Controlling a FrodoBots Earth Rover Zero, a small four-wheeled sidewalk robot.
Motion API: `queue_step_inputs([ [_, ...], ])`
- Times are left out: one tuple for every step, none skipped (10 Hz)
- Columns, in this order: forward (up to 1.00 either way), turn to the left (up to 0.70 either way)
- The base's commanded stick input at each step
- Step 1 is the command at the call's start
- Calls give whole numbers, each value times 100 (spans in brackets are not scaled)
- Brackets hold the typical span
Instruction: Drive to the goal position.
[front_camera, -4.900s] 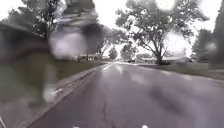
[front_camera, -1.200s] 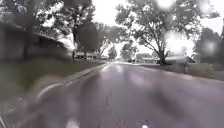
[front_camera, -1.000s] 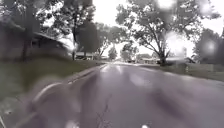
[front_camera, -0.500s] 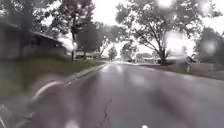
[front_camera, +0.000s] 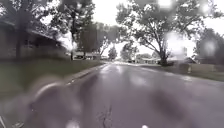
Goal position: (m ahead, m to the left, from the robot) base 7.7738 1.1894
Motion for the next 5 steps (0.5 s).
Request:
queue_step_inputs([
  [50, 0],
  [50, 0],
  [50, 0],
  [50, 0],
  [50, 0],
])
